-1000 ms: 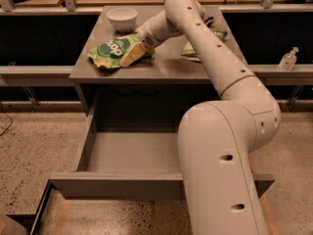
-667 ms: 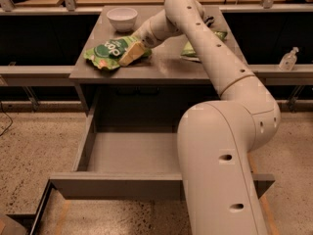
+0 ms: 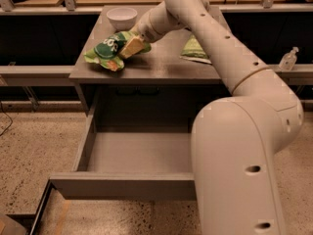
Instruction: Place green rice chip bag into top drawer
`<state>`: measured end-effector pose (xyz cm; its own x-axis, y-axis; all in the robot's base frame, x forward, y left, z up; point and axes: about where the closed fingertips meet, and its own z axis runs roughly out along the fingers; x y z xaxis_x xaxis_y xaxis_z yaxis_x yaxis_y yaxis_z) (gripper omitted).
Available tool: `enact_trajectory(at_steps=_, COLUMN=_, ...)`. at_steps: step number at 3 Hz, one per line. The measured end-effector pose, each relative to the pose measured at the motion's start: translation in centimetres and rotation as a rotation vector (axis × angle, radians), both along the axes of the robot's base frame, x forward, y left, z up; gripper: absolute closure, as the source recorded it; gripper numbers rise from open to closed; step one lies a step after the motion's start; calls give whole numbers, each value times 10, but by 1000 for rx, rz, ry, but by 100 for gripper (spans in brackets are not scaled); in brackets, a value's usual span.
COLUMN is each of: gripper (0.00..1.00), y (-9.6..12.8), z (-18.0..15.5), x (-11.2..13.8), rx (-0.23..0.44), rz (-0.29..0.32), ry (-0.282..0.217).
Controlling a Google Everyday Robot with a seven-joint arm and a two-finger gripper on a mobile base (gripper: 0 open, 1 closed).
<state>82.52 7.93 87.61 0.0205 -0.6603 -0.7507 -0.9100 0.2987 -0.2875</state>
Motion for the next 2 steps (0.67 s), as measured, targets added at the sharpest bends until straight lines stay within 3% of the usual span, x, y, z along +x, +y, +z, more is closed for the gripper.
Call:
enact_trajectory(at_steps=1, gripper=100, y=-7, z=32, x=-28, rx=-39, rz=25, ry=-49)
enact_trajectory(at_steps=2, gripper=100, y=-19, z=48, x=-72, rx=-83, rz=107, ry=-43)
